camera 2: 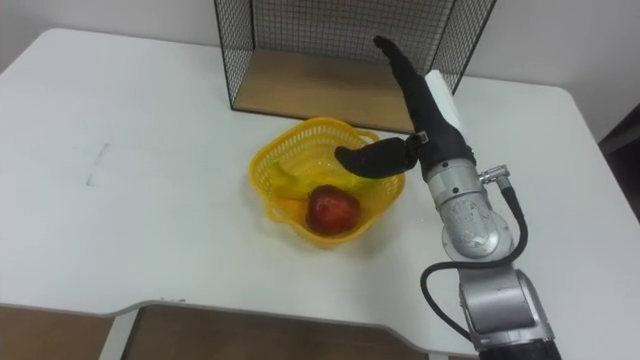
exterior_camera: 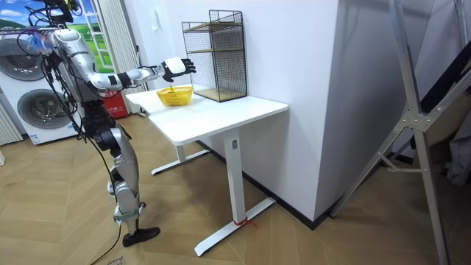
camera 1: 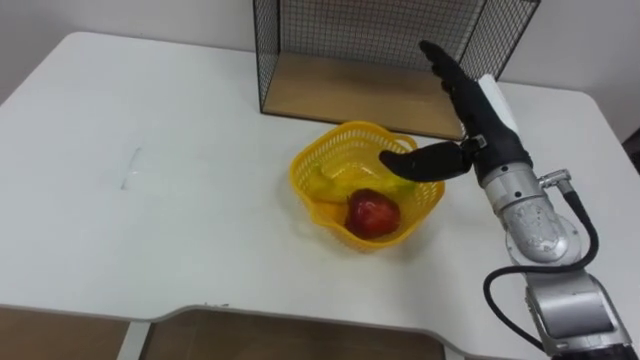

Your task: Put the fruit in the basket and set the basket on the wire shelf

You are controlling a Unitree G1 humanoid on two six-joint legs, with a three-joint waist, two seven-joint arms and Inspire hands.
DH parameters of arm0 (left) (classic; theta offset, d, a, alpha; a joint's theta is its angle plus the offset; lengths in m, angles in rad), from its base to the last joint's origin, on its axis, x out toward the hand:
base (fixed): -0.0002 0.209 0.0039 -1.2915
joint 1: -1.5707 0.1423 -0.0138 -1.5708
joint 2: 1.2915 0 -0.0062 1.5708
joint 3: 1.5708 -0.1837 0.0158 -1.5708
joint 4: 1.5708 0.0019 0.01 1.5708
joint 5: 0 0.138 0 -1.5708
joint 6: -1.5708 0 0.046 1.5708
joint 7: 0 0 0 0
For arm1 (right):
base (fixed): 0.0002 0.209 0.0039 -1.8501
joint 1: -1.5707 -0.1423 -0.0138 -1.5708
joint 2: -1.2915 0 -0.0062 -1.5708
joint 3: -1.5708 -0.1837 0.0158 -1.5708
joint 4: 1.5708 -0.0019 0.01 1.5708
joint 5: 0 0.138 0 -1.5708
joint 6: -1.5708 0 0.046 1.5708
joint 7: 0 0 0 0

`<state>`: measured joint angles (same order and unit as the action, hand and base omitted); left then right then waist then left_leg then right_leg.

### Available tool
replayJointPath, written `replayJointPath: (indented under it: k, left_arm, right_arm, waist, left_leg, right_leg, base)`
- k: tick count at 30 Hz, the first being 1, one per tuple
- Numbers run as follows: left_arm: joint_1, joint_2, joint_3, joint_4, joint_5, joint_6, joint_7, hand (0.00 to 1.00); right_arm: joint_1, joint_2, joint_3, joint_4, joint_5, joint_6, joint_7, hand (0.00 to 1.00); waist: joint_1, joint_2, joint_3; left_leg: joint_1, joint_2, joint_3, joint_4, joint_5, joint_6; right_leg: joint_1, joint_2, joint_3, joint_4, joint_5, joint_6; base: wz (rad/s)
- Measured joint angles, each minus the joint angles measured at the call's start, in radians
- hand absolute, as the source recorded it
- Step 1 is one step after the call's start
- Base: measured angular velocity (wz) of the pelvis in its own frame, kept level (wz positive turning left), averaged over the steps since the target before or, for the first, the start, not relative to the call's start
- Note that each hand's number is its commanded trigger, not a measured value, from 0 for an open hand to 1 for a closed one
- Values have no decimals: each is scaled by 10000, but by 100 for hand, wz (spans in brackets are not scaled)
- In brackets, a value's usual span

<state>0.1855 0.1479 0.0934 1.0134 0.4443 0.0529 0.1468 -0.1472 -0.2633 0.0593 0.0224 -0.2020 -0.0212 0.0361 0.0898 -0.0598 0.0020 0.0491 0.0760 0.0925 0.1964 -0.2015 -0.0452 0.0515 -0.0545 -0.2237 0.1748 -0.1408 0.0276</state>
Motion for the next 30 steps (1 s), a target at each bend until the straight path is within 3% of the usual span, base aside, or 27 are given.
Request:
replayJointPath:
  k: [10,18,25,28,30]
  left_arm:
    - [35,1,-7,5,-52,-66,2,0]
    - [59,53,-45,234,-1458,-372,27,0]
    - [226,6,802,256,-3503,-702,216,0]
    - [407,-14,1410,-289,-4252,-805,956,0]
    - [472,-38,1954,-1007,-4334,-844,1898,0]
  right_arm:
    - [199,0,0,71,2,0,-14,0]
    - [203,-8,-34,63,898,-36,-119,0]
    - [492,-1,-247,63,1916,-214,-461,0]
    - [899,4,-657,-170,2804,-251,-1043,0]
    - [1207,8,-1175,-307,3183,-362,-1646,0]
  waist:
    - [2,5,15]
    - [28,-10,9]
    - [31,86,20]
    - [-18,236,3]
    - [-13,440,-9]
  left_leg:
    - [128,2,28,-112,0,0]
    - [93,1,42,-129,1,0]
    - [116,2,41,-144,0,1]
    - [89,2,5,-120,0,1]
    - [116,-4,-69,-102,0,1]
  right_leg:
    - [87,0,25,20,1,-2]
    - [25,6,19,-44,1,-1]
    - [31,-2,-11,-49,2,0]
    - [59,-8,-61,-56,2,0]
    - [144,-25,-168,-60,2,1]
  base:
    - [0]
    - [0]
    - [0]
    - [5]
    - [9]
